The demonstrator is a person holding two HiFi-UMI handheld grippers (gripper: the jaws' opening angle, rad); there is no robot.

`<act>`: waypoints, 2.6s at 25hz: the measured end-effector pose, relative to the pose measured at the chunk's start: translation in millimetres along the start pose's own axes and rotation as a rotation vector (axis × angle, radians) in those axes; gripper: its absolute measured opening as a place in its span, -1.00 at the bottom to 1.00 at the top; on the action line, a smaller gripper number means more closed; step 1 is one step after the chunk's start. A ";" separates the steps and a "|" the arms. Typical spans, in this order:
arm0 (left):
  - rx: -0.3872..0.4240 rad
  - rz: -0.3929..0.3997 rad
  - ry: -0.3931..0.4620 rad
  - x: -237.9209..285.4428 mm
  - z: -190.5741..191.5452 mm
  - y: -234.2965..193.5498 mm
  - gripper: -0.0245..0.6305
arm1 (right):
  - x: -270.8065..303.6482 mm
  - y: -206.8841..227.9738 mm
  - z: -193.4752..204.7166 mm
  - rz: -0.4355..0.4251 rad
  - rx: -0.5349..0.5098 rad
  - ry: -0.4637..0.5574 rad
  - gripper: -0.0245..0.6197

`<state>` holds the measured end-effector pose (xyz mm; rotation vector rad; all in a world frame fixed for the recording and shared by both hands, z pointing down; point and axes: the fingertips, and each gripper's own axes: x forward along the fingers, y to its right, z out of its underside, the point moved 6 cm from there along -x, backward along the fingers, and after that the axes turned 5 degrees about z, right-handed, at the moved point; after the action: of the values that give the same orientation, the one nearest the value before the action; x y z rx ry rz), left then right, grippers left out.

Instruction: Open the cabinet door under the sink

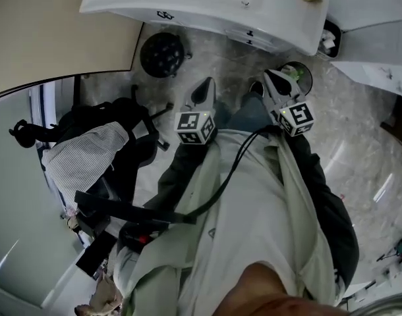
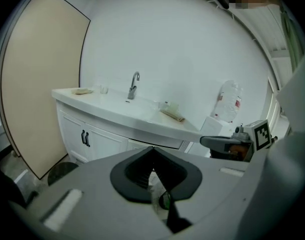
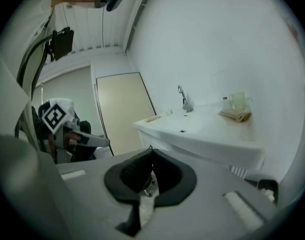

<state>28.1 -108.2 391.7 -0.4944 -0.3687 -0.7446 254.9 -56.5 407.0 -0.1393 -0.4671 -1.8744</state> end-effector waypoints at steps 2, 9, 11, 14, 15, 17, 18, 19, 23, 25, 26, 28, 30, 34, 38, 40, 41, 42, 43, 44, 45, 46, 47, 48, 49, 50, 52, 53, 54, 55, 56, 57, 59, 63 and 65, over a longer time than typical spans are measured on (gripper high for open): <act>-0.001 0.004 -0.011 7.9 0.0 -1.3 -0.90 | 17.4 5.5 13.3 0.019 -0.057 -0.040 -0.92; -0.010 0.064 -0.038 54.1 1.0 -25.7 -0.90 | 94.7 20.4 53.9 0.150 -0.147 -0.074 -0.92; -0.021 0.083 -0.047 70.7 9.3 -39.4 -0.90 | 116.1 27.7 68.8 0.224 -0.134 -0.078 -0.92; -0.019 0.078 -0.052 96.5 25.9 -62.7 -0.90 | 143.8 42.0 96.1 0.348 -0.127 -0.088 -0.91; -0.018 0.067 -0.049 105.3 31.3 -70.9 -0.90 | 151.4 47.5 106.5 0.385 -0.128 -0.095 -0.91; -0.018 0.041 -0.042 121.1 41.1 -87.3 -0.90 | 164.3 58.1 128.5 0.446 -0.104 -0.113 -0.86; -0.019 0.025 -0.040 127.6 45.9 -95.4 -0.90 | 169.7 63.1 139.2 0.475 -0.083 -0.122 -0.83; -0.022 0.000 -0.040 133.2 50.8 -103.6 -0.90 | 174.2 68.1 148.7 0.507 -0.061 -0.128 -0.80; -0.018 -0.115 -0.045 150.2 70.7 -135.3 -0.90 | 190.9 86.8 175.0 0.642 -0.012 -0.120 -0.50; 0.016 -0.104 -0.053 158.2 78.7 -143.7 -0.90 | 204.1 95.2 185.2 0.675 0.005 -0.121 -0.43; 0.031 -0.082 -0.056 160.9 81.6 -145.7 -0.90 | 211.5 98.7 190.6 0.680 0.010 -0.129 -0.40; 0.027 -0.019 -0.055 161.3 86.2 -147.6 -0.90 | 225.5 103.6 199.4 0.686 0.005 -0.149 -0.40; -0.008 0.025 -0.056 155.0 91.5 -149.9 -0.90 | 237.1 106.0 204.5 0.696 -0.009 -0.160 -0.40; -0.023 0.043 -0.069 142.7 98.9 -155.0 -0.90 | 250.7 109.9 199.3 0.762 0.008 -0.143 -0.40; -0.002 0.066 -0.090 140.4 97.4 -157.5 -0.90 | 254.6 110.7 196.9 0.843 0.026 -0.130 -0.40; 0.012 0.091 -0.089 141.9 93.4 -156.7 -0.90 | 254.6 112.8 197.9 0.860 -0.016 -0.140 -0.41; 0.016 0.106 -0.084 143.2 89.8 -156.0 -0.90 | 253.9 114.1 198.4 0.866 -0.031 -0.143 -0.45; 0.015 0.121 -0.078 144.4 87.1 -155.4 -0.90 | 253.1 115.0 198.7 0.868 -0.036 -0.147 -0.47; 0.007 0.134 -0.072 145.3 85.9 -155.2 -0.90 | 252.2 115.4 198.9 0.867 -0.031 -0.151 -0.49; -0.002 0.143 -0.065 145.9 85.3 -155.4 -0.90 | 251.5 115.4 198.8 0.863 -0.022 -0.155 -0.50; -0.010 0.150 -0.059 146.4 84.9 -155.7 -0.90 | 250.9 115.1 198.6 0.858 -0.015 -0.158 -0.50; -0.015 0.154 -0.055 147.1 84.8 -155.9 -0.90 | 250.8 114.9 198.4 0.851 -0.013 -0.159 -0.50; -0.021 0.158 -0.051 147.9 85.5 -156.2 -0.90 | 251.0 115.1 198.4 0.845 -0.017 -0.161 -0.51; -0.030 0.162 -0.048 148.8 87.0 -156.5 -0.90 | 251.4 115.3 198.5 0.840 -0.027 -0.164 -0.51; -0.043 0.169 -0.044 149.7 89.1 -156.6 -0.90 | 251.7 115.5 198.6 0.836 -0.037 -0.170 -0.52; -0.057 0.180 -0.039 150.4 91.2 -156.3 -0.90 | 251.6 115.1 198.9 0.832 -0.043 -0.175 -0.52; -0.076 0.206 -0.033 150.1 94.7 -155.1 -0.90 | 249.7 111.3 200.3 0.827 -0.048 -0.184 -0.52; -0.075 0.217 -0.034 148.9 96.1 -154.4 -0.90 | 247.8 107.9 201.5 0.825 -0.050 -0.187 -0.52; -0.070 0.226 -0.037 147.2 97.4 -153.6 -0.90 | 245.0 103.7 203.4 0.823 -0.050 -0.188 -0.52; -0.064 0.233 -0.041 145.0 98.7 -152.9 -0.90 | 241.3 99.1 205.8 0.821 -0.049 -0.187 -0.52; -0.058 0.237 -0.045 142.4 99.9 -152.7 -0.90 | 237.1 94.4 208.4 0.821 -0.048 -0.186 -0.52; -0.052 0.237 -0.046 139.5 100.8 -153.3 -0.90 | 233.1 89.5 211.0 0.820 -0.048 -0.183 -0.52; -0.046 0.226 -0.044 131.8 102.5 -156.3 -0.90 | 226.4 78.4 215.7 0.815 -0.046 -0.177 -0.52; -0.011 0.209 -0.054 110.8 112.0 -152.9 -0.90 | 209.5 53.3 227.4 0.768 -0.068 -0.200 -0.54; 0.021 0.202 -0.045 97.7 116.7 -144.2 -0.90 | 201.1 41.8 234.3 0.728 -0.096 -0.212 -0.54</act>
<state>-25.7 -188.9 577.6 -0.5211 -0.3615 -0.5341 192.4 -155.2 695.9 -0.5061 -0.3980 -1.1682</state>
